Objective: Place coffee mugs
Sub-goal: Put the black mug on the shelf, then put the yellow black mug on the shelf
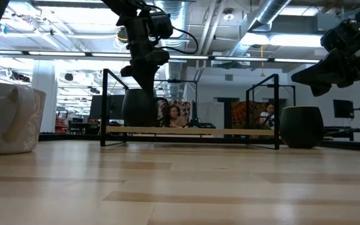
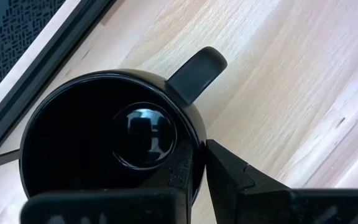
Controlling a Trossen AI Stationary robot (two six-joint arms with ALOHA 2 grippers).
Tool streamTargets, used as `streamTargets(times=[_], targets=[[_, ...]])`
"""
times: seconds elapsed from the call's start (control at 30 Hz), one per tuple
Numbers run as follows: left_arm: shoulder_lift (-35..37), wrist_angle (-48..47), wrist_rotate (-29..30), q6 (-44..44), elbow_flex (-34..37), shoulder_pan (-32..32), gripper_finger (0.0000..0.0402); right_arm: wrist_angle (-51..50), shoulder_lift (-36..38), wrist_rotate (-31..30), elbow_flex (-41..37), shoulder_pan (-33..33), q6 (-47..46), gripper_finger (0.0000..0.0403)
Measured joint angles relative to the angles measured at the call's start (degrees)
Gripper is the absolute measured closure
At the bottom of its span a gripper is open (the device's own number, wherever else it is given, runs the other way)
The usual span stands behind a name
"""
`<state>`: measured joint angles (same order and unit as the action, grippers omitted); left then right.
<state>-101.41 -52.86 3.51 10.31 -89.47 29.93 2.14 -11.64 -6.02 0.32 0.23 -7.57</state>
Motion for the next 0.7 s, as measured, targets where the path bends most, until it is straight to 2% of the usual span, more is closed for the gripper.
streamTargets(times=[0.3, 0.7], targets=[[0.00, 0.06, 1.83, -0.11, 0.00, 0.19, 0.0375, -0.01, 0.00, 0.00, 0.01, 0.01, 0.00, 0.0355], [0.09, -0.17, 2.02, -0.14, 0.00, 0.17, 0.0305, 0.02, 0.02, 0.01, 0.01, 0.01, 0.00, 0.0355]])
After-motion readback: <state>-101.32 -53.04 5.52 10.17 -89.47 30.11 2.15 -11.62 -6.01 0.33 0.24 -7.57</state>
